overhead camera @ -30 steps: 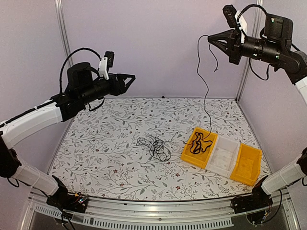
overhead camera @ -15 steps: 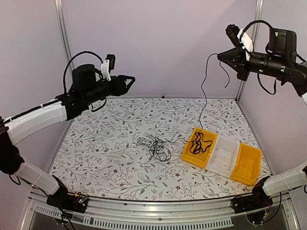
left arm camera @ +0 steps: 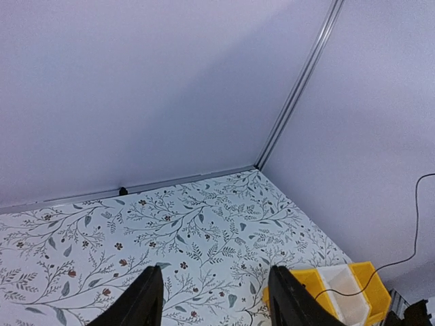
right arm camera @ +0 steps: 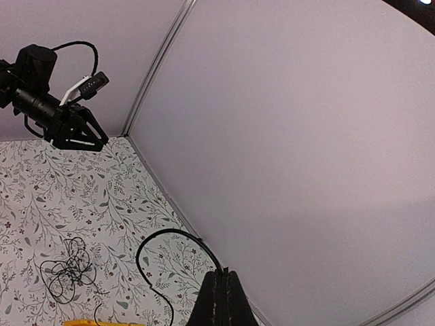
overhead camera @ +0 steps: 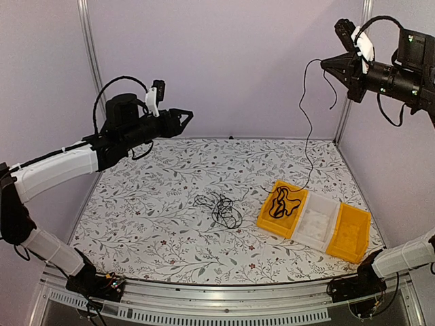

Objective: Untangle the cables

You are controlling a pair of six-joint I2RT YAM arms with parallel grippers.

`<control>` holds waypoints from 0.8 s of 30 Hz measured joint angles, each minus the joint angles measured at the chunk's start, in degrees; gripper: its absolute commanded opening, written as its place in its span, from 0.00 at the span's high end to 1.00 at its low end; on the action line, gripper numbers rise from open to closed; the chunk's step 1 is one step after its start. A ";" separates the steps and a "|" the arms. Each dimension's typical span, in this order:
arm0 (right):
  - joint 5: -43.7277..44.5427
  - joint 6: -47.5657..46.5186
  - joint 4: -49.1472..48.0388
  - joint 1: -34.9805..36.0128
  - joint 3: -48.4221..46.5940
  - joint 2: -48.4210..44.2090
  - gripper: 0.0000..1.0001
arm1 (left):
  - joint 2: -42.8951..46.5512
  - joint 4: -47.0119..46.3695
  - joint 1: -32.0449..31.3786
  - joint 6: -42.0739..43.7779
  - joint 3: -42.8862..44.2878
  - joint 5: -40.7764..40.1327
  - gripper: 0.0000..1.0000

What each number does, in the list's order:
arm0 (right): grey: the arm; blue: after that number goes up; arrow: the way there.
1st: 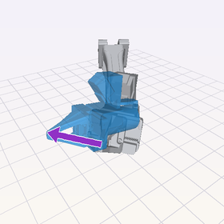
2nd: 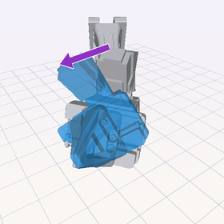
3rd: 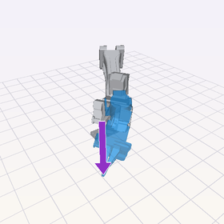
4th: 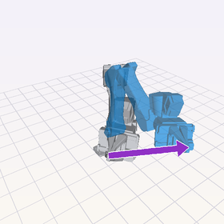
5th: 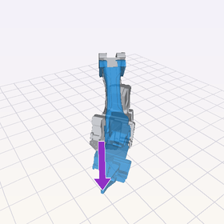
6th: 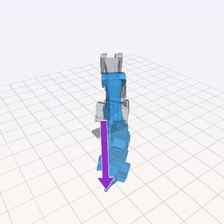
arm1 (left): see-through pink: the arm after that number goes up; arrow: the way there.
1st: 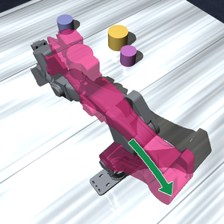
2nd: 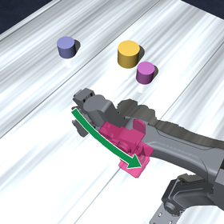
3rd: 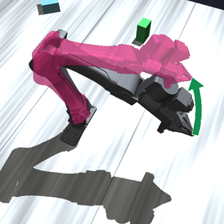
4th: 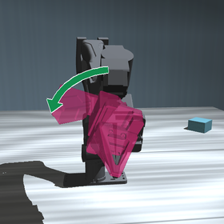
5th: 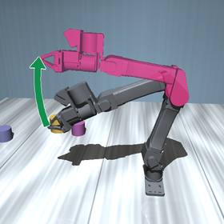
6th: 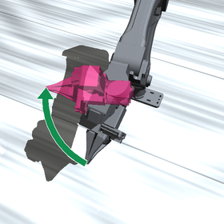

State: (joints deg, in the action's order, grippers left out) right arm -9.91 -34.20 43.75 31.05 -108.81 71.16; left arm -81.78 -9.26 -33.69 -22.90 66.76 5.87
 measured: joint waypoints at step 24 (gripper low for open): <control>5.03 -3.02 2.71 -0.11 16.11 -5.16 1.00 | -0.63 -1.86 0.07 -2.56 -2.89 1.18 0.45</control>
State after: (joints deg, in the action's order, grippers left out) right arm -4.89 -37.21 46.46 30.94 -92.71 66.00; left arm -82.41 -11.11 -33.63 -25.45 63.88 7.05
